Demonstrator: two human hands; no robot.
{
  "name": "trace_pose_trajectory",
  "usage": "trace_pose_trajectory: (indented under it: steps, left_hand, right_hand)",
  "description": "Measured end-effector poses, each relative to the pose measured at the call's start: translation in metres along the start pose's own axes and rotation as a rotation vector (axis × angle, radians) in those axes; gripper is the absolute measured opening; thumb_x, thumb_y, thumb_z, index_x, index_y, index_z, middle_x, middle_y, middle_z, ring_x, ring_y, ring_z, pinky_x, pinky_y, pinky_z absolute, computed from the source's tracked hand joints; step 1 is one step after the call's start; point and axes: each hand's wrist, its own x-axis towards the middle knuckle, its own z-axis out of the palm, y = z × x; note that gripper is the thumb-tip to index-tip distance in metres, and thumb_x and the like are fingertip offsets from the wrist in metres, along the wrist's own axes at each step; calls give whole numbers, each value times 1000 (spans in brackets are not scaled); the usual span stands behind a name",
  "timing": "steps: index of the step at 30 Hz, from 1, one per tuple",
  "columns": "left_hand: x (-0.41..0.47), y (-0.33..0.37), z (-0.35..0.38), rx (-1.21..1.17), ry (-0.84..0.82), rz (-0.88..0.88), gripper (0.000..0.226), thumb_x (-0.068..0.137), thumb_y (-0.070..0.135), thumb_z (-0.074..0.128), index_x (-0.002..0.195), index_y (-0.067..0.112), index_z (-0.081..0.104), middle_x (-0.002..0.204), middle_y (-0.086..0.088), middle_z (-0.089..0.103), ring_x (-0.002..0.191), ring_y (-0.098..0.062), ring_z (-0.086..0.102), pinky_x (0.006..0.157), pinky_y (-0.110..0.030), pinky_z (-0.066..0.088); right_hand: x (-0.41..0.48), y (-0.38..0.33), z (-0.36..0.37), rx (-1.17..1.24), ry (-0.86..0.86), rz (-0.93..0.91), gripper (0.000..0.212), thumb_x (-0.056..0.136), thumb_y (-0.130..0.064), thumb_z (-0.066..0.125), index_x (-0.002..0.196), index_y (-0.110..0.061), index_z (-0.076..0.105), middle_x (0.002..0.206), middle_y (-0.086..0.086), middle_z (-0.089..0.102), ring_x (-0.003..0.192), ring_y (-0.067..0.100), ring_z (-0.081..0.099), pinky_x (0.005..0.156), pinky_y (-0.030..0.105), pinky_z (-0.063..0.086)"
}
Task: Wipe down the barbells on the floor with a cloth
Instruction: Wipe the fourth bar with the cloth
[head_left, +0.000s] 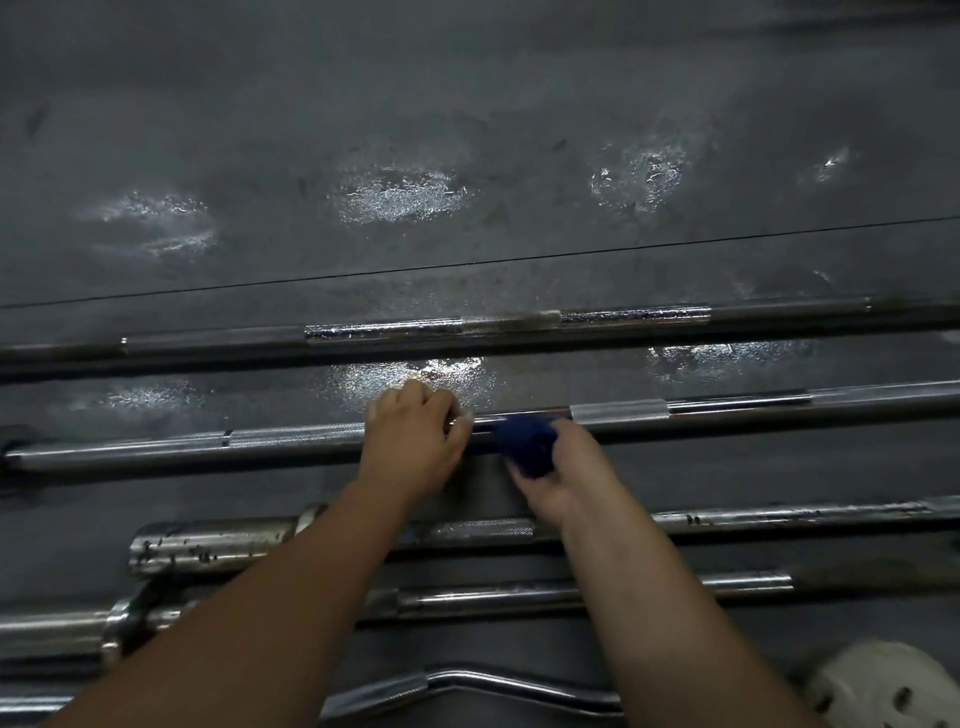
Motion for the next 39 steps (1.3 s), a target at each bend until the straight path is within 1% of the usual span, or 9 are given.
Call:
trace_pose_trajectory:
  steps: [2,6,8,12,21,28,31,36,39]
  left_hand:
    - [-7,4,3,-7,1,-29,30,97,52,44,104,28,61,107,0,50,104,-24,44,92,-39,35]
    - [-25,6,6,-65,35,-54,21,95,48,53,104,30,59,108,3,61,107,-24,48,92,-40,34]
    - [-32,7,7,-67,34,-50,20,93,48,55,103,31,57,104,6,65,105,-24,50,90,-39,34]
    - [-37,4,5,14,-20,-23,23,91,38,51,107,24,59,112,2,63,107,-27,51,89,-40,36]
    - [-78,5,21,112,31,78,66,89,47,43,146,13,44,152,-8,43,142,-28,36,117,-49,28]
    - [-52,5,11,123,83,36,68,91,52,35,146,14,43,156,-9,39,144,-29,33,118,-50,25]
    - [-41,-5,7,122,81,-4,72,90,56,29,146,13,44,154,-10,40,143,-30,34,118,-49,24]
    - [-30,-13,2,116,36,26,76,87,54,28,146,9,43,153,-12,43,143,-32,35,117,-50,26]
    - [-32,-19,-1,112,26,49,75,88,56,28,147,12,43,153,-10,42,143,-31,35,117,-50,27]
  right_hand:
    - [-25,-6,5,-219,-124,-4,12,92,-9,51,99,-10,61,82,12,66,73,25,63,56,29,55]
    - [-10,-31,-24,-1072,289,-1027,22,85,-6,58,106,-9,62,106,12,60,96,30,56,79,32,44]
    - [-7,-19,-32,-1358,394,-1214,22,80,-11,59,102,-9,64,108,14,59,96,35,55,83,41,44]
    - [-19,43,-10,-1723,-22,-1386,20,64,-19,58,83,-18,66,91,3,63,87,28,59,76,37,44]
    - [14,-27,-81,-2014,70,-1464,59,72,-10,68,129,-20,54,122,9,54,104,30,53,88,42,45]
    - [24,-46,-21,-1944,213,-1158,53,74,-9,64,121,-28,49,119,6,47,110,29,44,94,43,36]
    - [20,-30,-12,-1731,316,-1252,48,71,-3,61,114,-23,57,114,8,52,104,32,48,87,42,39]
    - [12,21,8,-1857,-116,-1525,62,59,-26,74,119,-26,59,123,4,56,110,28,52,92,43,41]
    - [27,-27,-13,-1852,97,-1457,55,62,-22,70,116,-25,60,112,5,59,101,31,57,84,42,43]
